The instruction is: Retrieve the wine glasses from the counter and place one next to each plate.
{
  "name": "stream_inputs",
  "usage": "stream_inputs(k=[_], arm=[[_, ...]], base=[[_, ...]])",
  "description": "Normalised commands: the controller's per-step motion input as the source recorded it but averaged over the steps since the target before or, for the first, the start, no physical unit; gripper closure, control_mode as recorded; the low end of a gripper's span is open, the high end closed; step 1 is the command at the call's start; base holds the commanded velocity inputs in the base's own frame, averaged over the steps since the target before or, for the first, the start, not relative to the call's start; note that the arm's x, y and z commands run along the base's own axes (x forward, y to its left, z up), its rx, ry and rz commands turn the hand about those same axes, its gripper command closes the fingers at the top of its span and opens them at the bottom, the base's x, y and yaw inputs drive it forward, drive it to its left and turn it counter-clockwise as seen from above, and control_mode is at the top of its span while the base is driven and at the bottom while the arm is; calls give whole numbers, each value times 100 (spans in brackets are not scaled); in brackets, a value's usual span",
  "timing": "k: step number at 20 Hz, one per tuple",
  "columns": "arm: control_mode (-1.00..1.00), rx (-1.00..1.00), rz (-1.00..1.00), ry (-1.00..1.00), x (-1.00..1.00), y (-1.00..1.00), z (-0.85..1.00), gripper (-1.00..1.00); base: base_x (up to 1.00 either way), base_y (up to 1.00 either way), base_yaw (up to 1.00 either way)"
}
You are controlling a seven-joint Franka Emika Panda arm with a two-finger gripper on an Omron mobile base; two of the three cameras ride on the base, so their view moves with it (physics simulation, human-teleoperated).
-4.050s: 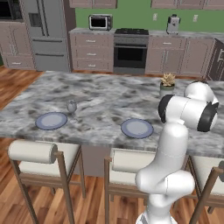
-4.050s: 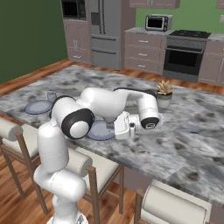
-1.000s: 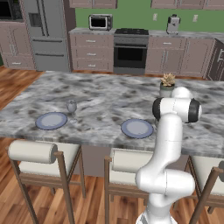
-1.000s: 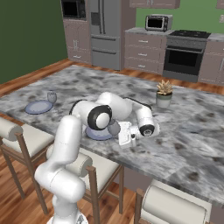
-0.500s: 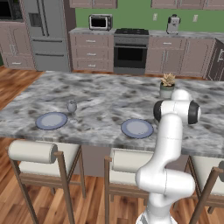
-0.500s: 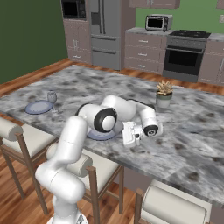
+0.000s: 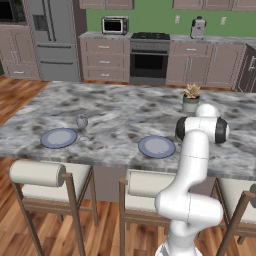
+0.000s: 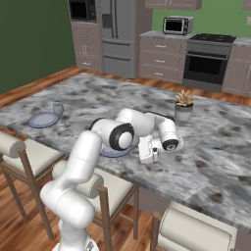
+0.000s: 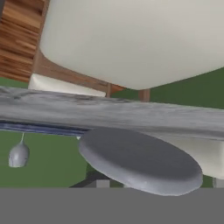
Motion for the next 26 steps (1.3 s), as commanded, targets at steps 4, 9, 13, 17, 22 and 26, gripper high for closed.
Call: stream_inputs(k=[4, 9, 13, 17, 22, 26], arm=[[-100, 0, 0, 0, 3, -3, -27, 100], [-100, 0, 0, -6, 0, -3, -33, 100], [-100, 0, 0, -2, 5, -1, -35, 100], [-100, 0, 0, 0, 3, -23, -27, -100], [-100, 0, 0, 0, 2, -48, -26, -100], [-100, 0, 0, 0, 8, -42, -38, -100]], base=[[0, 0, 0], [0, 0, 0], [0, 0, 0], [0, 0, 0], [0, 0, 0], [0, 0, 0]])
